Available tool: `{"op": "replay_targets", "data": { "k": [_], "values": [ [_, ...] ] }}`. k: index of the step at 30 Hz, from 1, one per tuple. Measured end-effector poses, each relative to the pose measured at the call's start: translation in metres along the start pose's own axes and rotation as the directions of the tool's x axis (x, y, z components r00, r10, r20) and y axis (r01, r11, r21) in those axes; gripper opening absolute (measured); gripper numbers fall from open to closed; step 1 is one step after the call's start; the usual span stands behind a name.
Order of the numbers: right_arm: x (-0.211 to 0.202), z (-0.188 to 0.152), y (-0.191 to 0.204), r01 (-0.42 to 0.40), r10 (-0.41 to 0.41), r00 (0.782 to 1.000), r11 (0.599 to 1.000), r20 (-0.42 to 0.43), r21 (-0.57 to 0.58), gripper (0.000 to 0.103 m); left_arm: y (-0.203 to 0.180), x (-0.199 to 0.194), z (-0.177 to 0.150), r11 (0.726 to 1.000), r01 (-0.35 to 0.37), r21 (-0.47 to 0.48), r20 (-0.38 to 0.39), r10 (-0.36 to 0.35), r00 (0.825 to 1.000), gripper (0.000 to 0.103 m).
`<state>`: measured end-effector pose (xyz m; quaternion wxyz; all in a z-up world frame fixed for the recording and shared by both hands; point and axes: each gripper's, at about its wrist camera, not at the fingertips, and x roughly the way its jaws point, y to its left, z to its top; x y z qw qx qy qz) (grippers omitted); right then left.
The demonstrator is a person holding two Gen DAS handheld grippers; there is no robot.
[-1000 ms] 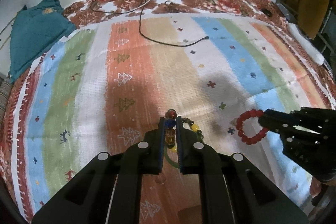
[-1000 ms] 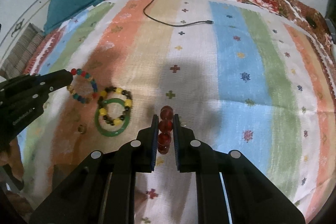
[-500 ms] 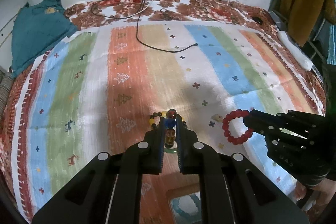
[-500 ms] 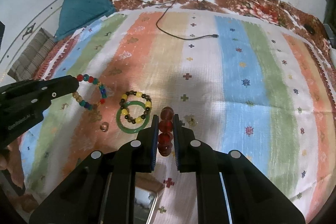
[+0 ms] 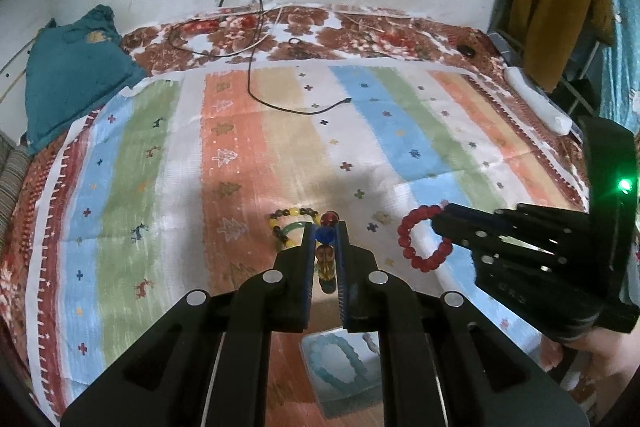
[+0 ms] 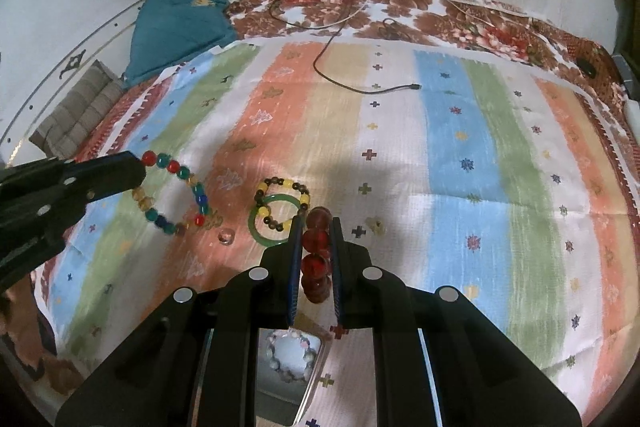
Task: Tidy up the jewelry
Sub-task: 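Carry the multicolour bracelet with the left tool while the right tool carries the dark-red bracelet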
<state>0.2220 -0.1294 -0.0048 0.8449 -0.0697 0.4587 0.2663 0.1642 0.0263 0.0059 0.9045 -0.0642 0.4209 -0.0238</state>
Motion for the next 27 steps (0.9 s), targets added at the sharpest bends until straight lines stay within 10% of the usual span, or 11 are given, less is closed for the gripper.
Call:
{"op": "replay_targets", "data": {
  "k": [27],
  "values": [
    [-0.034, -0.041, 0.031, -0.021, 0.022, 1.0, 0.998, 0.001, -0.062, 0.014, -0.013, -0.024, -0.049, 1.0, 0.003, 0.012, -0.008, -0.003, 1.0, 0.009]
  ]
}}
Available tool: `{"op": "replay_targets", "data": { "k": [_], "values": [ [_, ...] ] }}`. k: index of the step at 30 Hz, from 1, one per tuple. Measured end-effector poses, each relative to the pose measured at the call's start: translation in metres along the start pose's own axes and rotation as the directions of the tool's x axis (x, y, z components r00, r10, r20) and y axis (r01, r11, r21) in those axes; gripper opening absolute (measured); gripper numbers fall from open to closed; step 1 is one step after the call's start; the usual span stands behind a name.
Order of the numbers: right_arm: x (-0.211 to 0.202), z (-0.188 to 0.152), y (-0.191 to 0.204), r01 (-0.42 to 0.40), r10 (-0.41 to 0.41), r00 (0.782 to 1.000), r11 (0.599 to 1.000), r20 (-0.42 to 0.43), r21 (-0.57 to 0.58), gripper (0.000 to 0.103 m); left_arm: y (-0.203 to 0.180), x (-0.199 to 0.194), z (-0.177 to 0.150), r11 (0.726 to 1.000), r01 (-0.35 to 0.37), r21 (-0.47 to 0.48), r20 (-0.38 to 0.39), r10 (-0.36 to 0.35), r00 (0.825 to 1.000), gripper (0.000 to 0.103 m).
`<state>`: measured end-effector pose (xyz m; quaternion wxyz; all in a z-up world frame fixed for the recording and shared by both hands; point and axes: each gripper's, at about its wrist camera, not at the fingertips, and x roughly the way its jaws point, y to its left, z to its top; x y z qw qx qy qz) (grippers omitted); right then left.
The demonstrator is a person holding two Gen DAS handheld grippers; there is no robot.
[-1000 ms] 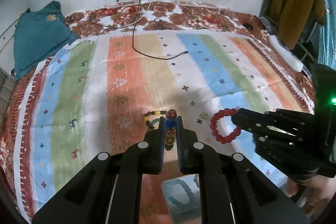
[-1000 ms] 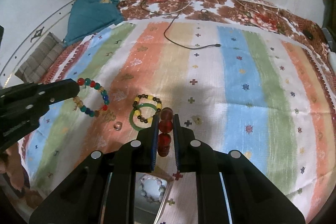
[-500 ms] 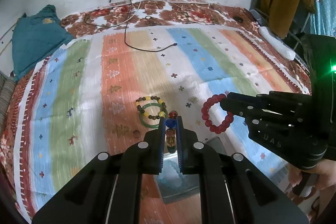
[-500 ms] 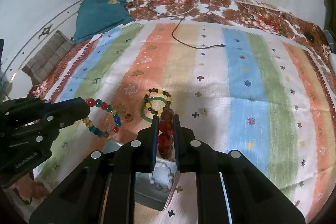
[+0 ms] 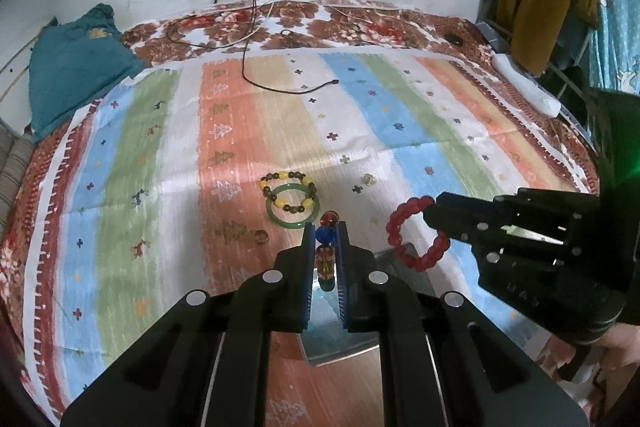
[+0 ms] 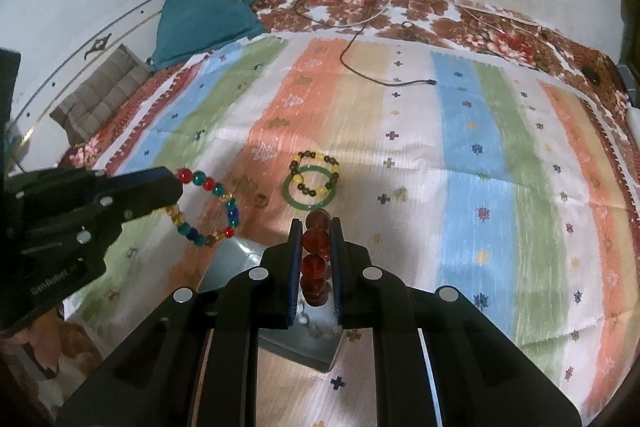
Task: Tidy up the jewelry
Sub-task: 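Carry the multicolour bracelet with the left tool while the right tool carries the dark-red bracelet, then open both tools over the silver tin to drop the bracelets inside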
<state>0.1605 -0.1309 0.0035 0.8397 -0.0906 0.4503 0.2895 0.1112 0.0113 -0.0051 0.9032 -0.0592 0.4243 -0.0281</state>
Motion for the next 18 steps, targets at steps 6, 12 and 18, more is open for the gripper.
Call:
{"op": "replay_targets", "data": {
  "k": [6, 12, 18],
  "values": [
    [-0.004, -0.007, 0.006, -0.007, 0.007, 1.0, 1.0, 0.002, -0.007, 0.014, -0.005, 0.002, -0.012, 1.0, -0.016, 0.017, -0.023, 0.016, 1.0, 0.009],
    [-0.003, -0.018, 0.009, -0.008, 0.008, 1.0, 1.0, -0.021, -0.013, 0.014, -0.008, -0.003, -0.015, 1.0, -0.011, 0.013, -0.012, 0.011, 1.0, 0.009],
    [-0.002, -0.023, 0.01, -0.015, 0.015, 0.999, 1.0, -0.037, -0.004, 0.014, -0.012, -0.003, -0.021, 1.0, -0.01, 0.008, -0.027, 0.01, 1.0, 0.009]
  ]
}}
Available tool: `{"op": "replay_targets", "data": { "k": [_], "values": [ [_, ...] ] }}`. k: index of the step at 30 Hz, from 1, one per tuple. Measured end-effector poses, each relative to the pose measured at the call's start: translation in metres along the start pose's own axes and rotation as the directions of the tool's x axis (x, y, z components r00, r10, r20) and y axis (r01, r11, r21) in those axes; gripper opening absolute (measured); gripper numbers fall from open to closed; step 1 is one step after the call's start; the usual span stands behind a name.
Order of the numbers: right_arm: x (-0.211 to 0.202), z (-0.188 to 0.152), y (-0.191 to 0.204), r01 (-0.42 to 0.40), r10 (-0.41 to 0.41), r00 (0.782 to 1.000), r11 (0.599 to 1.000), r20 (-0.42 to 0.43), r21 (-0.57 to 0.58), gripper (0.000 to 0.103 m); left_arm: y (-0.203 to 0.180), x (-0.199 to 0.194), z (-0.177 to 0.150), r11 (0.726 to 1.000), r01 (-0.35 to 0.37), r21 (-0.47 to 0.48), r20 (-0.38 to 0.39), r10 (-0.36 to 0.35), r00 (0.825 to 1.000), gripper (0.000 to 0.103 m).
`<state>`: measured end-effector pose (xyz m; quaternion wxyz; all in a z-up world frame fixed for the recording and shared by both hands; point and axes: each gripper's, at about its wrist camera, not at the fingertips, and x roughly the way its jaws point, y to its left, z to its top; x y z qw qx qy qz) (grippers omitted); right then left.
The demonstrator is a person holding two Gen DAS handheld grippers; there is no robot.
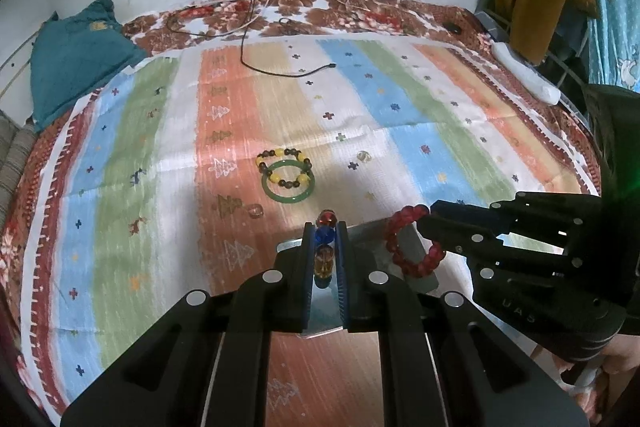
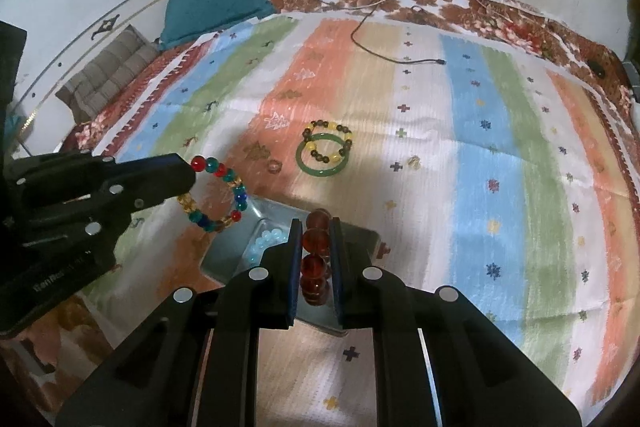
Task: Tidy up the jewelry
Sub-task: 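Open both tools over the silver tin to drop the bracelets inside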
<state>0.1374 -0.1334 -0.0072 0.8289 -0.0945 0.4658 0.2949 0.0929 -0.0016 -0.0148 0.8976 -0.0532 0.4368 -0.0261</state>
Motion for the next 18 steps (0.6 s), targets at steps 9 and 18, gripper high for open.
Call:
{"op": "replay_targets", "data": {
  "k": [9, 18],
  "values": [
    [0.006, 0.001, -0.016, 0.07, -0.069, 0.997, 0.996, -0.025, 0.052, 0.034, 0.019, 0.015, -0.004, 0.995, -0.053, -0.087, -0.082, 0.046, 0.996, 0.017],
    [0.013, 0.002, -0.025, 0.073, -0.069, 0.996, 0.995, -0.054, 0.075, 0.034, 0.032, 0.013, -0.001, 0.989, -0.096, -0.112, -0.073, 0.088, 0.993, 0.033]
  ]
}}
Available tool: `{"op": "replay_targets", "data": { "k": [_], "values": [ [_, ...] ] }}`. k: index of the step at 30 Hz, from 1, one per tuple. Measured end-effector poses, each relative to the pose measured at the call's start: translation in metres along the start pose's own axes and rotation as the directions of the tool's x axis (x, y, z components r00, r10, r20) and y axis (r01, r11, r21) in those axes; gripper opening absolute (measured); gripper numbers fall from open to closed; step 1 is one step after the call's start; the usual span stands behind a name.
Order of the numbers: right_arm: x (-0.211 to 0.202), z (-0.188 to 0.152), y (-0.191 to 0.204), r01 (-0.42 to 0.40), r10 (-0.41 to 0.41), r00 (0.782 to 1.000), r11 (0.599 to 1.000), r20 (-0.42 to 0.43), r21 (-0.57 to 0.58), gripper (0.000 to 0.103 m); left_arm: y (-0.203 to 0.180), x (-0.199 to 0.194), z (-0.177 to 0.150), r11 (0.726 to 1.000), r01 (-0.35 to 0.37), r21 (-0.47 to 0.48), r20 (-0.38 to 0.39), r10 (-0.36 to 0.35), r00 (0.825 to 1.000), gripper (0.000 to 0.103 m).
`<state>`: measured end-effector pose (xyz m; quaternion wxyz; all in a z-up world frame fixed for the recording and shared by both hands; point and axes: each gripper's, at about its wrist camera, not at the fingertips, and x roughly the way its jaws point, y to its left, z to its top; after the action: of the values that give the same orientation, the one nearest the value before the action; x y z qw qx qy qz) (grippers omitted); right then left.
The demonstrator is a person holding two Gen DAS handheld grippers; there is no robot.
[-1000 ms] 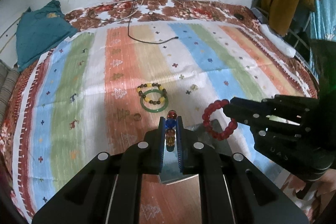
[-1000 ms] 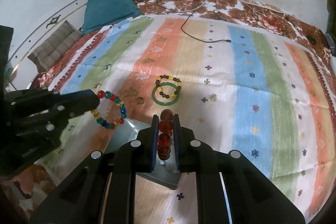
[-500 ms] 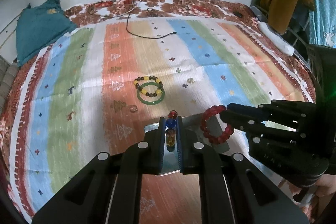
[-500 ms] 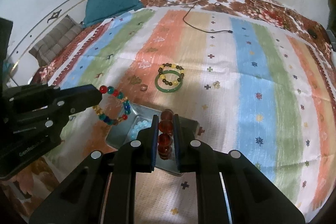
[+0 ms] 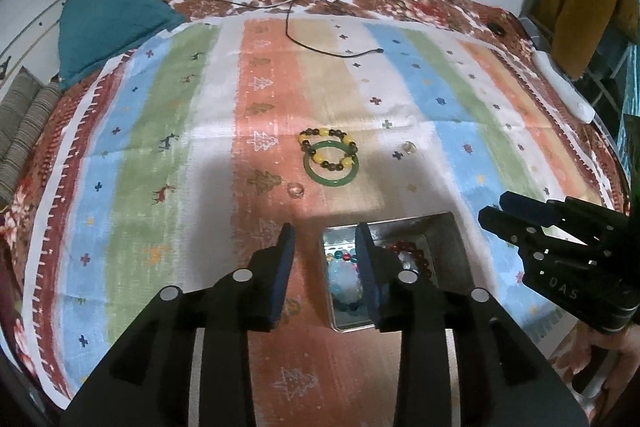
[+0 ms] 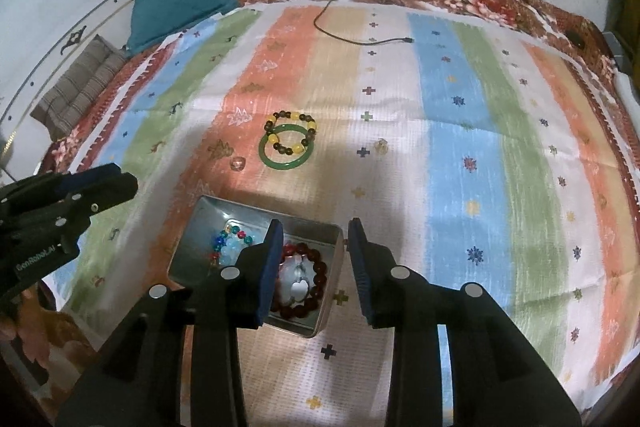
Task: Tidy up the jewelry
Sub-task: 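Open both tools over the silver tin to drop the bracelets inside, then move both tools toward the green jade bangle and yellow-black bead bracelet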
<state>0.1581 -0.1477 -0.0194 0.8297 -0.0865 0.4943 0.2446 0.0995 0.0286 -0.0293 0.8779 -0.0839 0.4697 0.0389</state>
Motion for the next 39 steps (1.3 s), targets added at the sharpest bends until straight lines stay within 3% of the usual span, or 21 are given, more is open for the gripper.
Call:
{"op": "replay_targets", "data": {
  "k": [6, 8, 15, 22, 26, 32, 39],
  "values": [
    [0.002, 0.003, -0.001, 0.003, -0.003, 1.0, 1.0, 0.002, 0.006, 0.045, 0.0, 0.003, 0.002, 1.0, -0.017, 0.004, 0.003, 0.017, 1.0, 0.043],
    [0.0, 0.005, -0.002, 0.006, -0.006, 1.0, 1.0, 0.024, 0.015, 0.047, 0.002, 0.005, 0.005, 0.999, -0.032, 0.005, 0.005, 0.032, 0.999, 0.055],
    [0.01, 0.012, -0.005, 0.007, -0.007, 1.0, 1.0, 0.004, 0.026, 0.051, 0.011, 0.014, 0.014, 0.998, -0.069, -0.002, -0.005, 0.069, 0.998, 0.059],
    [0.018, 0.017, -0.001, 0.002, -0.002, 1.0, 1.0, -0.006, 0.022, 0.061, 0.022, 0.026, 0.028, 0.997, -0.054, -0.048, -0.011, 0.053, 0.999, 0.068],
    [0.024, 0.024, 0.0, 0.002, -0.002, 1.0, 1.0, -0.011, 0.015, 0.066, 0.022, 0.032, 0.036, 0.993, -0.112, -0.023, 0.009, 0.112, 0.994, 0.078],
    [0.032, 0.033, 0.003, 0.022, -0.022, 1.0, 0.999, -0.018, -0.025, 0.07, 0.033, 0.044, 0.05, 0.992, -0.12, -0.043, 0.0, 0.12, 0.993, 0.078],
    [0.049, 0.044, 0.003, -0.019, 0.018, 0.999, 0.999, -0.051, -0.026, 0.071, 0.04, 0.067, 0.063, 0.994, -0.093, -0.062, -0.025, 0.091, 0.996, 0.078]
  ]
}}
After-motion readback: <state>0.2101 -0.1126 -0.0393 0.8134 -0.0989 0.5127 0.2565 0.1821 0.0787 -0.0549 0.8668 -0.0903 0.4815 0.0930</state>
